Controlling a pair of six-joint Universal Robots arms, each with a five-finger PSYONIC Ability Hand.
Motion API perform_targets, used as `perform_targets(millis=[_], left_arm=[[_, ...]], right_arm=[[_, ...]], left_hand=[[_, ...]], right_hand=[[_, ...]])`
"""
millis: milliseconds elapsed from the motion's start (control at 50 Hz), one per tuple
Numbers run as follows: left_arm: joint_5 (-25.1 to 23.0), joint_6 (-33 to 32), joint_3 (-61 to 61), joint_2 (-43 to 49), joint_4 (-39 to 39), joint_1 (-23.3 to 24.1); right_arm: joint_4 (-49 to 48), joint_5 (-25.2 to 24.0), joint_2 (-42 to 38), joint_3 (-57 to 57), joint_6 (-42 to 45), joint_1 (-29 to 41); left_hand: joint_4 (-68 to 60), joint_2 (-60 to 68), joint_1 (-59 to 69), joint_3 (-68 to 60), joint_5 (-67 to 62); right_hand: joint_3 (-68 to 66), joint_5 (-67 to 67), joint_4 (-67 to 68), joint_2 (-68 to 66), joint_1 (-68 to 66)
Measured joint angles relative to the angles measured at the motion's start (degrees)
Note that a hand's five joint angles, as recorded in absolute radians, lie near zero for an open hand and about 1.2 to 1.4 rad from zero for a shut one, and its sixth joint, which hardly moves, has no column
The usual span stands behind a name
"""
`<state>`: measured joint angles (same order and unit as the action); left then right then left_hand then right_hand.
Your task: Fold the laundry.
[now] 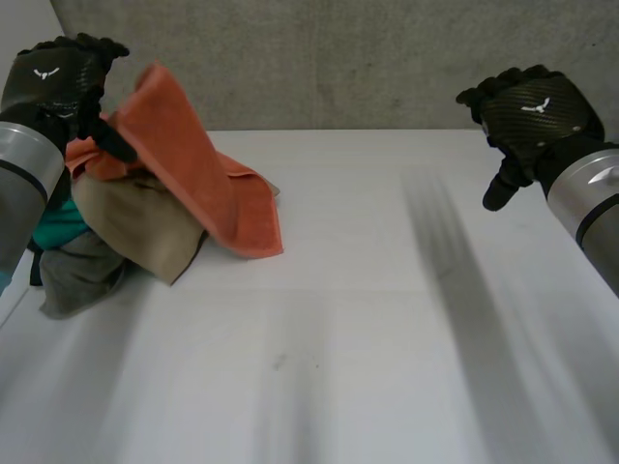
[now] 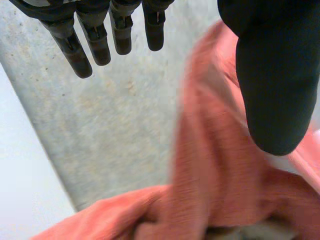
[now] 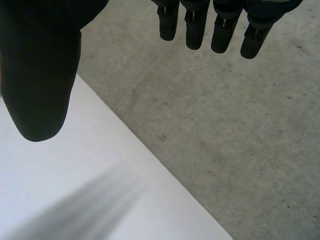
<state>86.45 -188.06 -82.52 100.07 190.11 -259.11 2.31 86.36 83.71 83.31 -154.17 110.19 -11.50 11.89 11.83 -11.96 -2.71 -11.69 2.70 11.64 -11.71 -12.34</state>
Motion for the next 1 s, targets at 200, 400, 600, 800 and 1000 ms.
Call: perform_targets(millis=[200,400,600,800,1000], left_arm=[[0.33,-13.16,5.17,9.73,7.82,-3.25],[-0.43,-19.08,14.57,24.34,8.90,-4.99],[-0.33,-22.29,19.18,29.87,7.18,-4.27],[0.31,-13.44,17.91,13.23,7.98,1.11],[-1.26,7.51,13.56,2.72,7.43,11.42]], right_arm=[[-0.13,-0.25,-1.25,0.57,0.77,2.43],[-0.13,-0.20,-3.28,1.00,0.67,2.57],[-0.16,-0.16,-3.82,1.04,0.72,2.44],[-0.20,-0.09,-4.17,0.43,0.70,1.79],[-0.13,0.77,-3.56,-1.45,0.34,1.13]], left_hand=[[0.00,0.00,0.00,0.00,0.00],[0.00,0.00,0.00,0.00,0.01],[-49.95,49.37,49.06,-49.06,-46.52],[-57.04,56.20,50.41,-55.87,-52.27],[-57.07,56.34,50.41,-56.02,-52.26]], right_hand=[[0.00,0.00,0.00,0.00,0.00],[0.00,0.00,0.01,0.00,0.00],[0.00,0.00,0.00,0.00,0.00],[0.00,0.00,0.00,0.00,0.00],[0.00,0.00,0.00,0.00,0.00]])
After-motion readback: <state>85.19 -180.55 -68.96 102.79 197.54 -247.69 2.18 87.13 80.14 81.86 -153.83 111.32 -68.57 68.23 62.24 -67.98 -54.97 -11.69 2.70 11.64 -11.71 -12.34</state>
